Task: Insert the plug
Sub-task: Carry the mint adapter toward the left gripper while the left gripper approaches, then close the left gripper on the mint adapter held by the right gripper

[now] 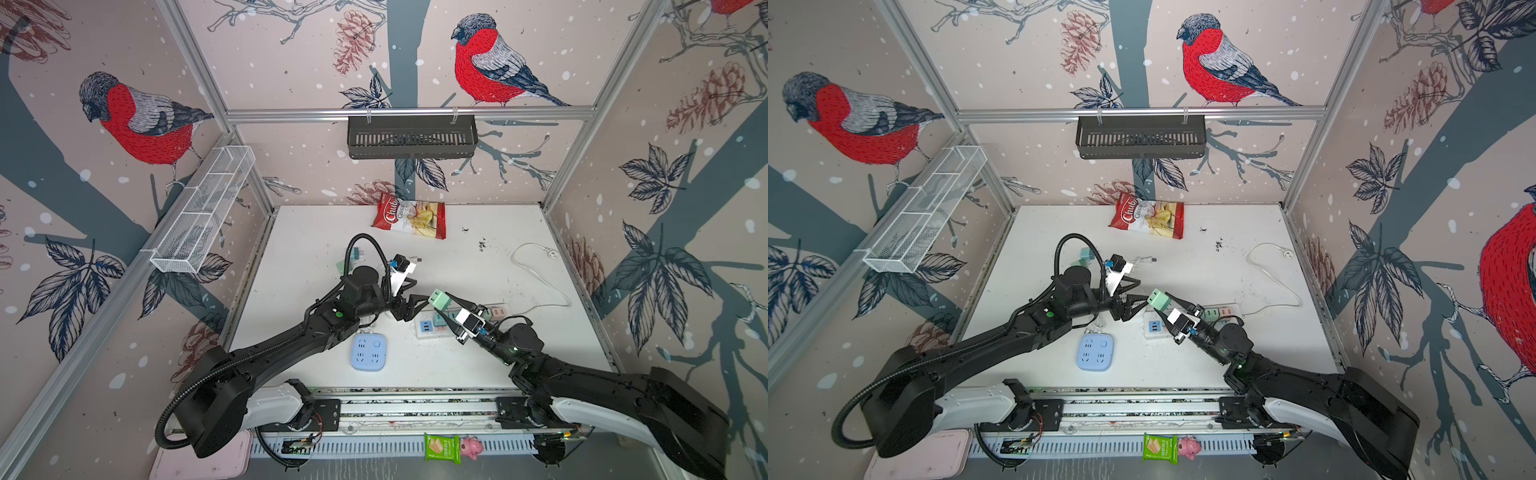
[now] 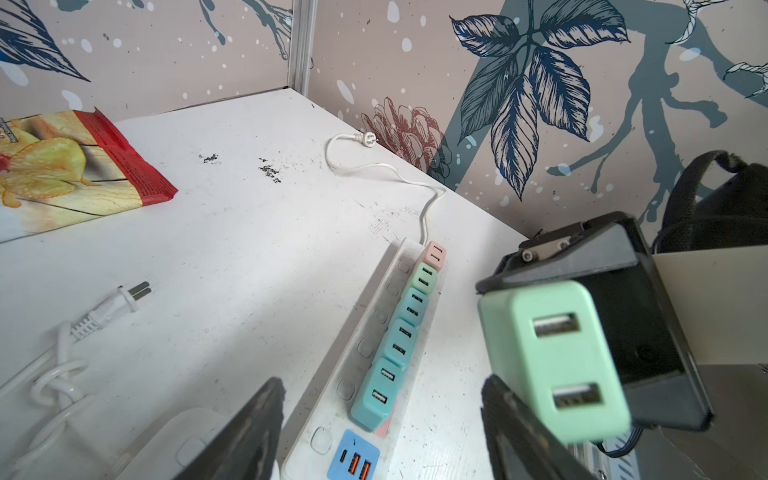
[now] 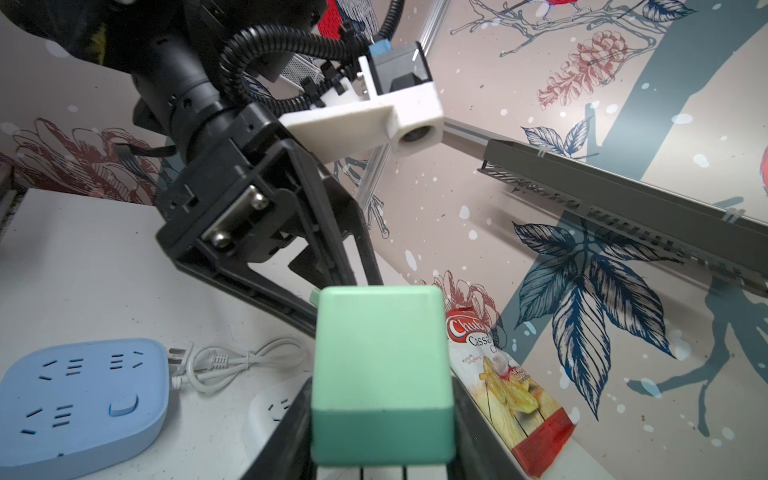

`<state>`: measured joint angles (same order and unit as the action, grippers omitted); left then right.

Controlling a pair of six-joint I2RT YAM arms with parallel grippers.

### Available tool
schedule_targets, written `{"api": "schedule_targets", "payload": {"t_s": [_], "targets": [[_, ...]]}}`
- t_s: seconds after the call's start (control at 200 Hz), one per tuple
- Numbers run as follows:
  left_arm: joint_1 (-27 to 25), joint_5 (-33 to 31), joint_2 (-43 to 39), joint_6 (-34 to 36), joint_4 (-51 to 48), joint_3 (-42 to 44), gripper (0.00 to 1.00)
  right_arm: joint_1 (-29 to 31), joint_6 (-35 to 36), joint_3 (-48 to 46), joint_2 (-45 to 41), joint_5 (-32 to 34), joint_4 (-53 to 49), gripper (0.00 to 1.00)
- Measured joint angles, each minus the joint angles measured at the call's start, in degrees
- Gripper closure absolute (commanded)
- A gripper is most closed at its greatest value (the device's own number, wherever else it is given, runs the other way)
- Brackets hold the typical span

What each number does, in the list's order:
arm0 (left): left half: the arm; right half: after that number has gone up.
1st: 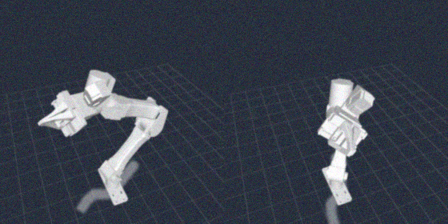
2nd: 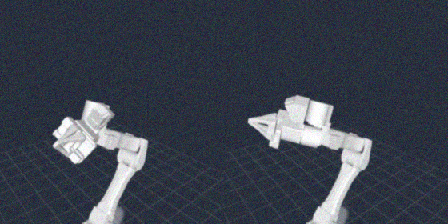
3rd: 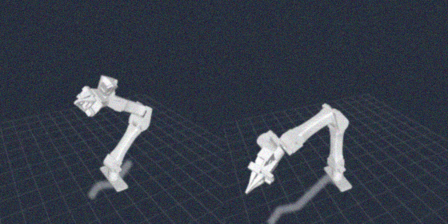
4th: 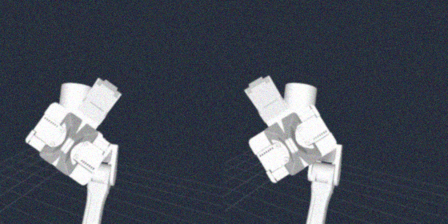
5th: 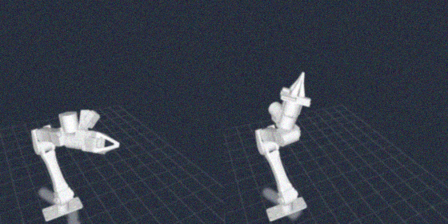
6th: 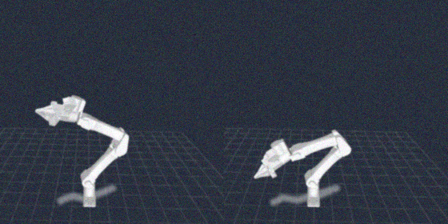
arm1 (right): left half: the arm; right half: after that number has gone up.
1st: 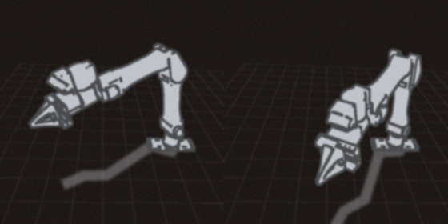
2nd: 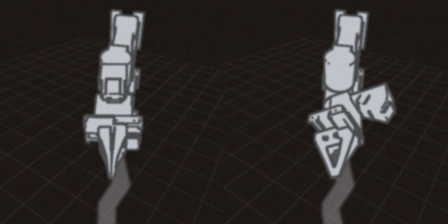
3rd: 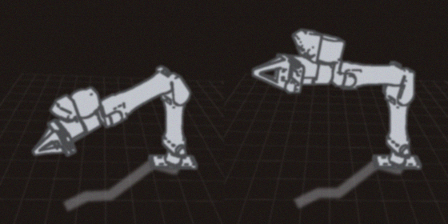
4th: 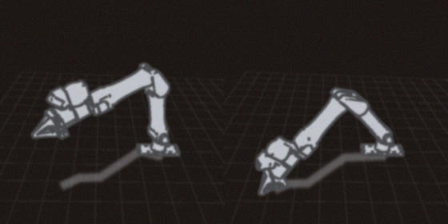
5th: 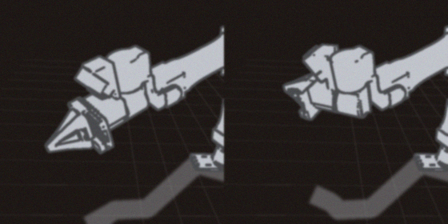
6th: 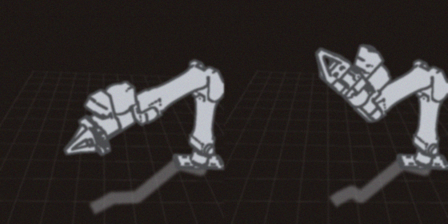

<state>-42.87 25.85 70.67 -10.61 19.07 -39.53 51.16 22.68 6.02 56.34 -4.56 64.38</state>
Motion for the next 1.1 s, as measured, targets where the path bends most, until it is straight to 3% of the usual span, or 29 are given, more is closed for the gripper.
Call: {"api": "schedule_targets", "payload": {"t_s": [0.831, 1.101], "targets": [[-0.5, 4.2, -6.2, -1.5, 7.0, 4.6, 0.15, -1.6, -1.5, -1.0, -1.3, 4.3, -1.6, 0.98], [-1.0, 7.4, -1.2, -2.1, 7.2, 2.0, 0.18, 1.9, 1.4, 0.0, 1.5, 4.8, -1.1, 0.98]]}}
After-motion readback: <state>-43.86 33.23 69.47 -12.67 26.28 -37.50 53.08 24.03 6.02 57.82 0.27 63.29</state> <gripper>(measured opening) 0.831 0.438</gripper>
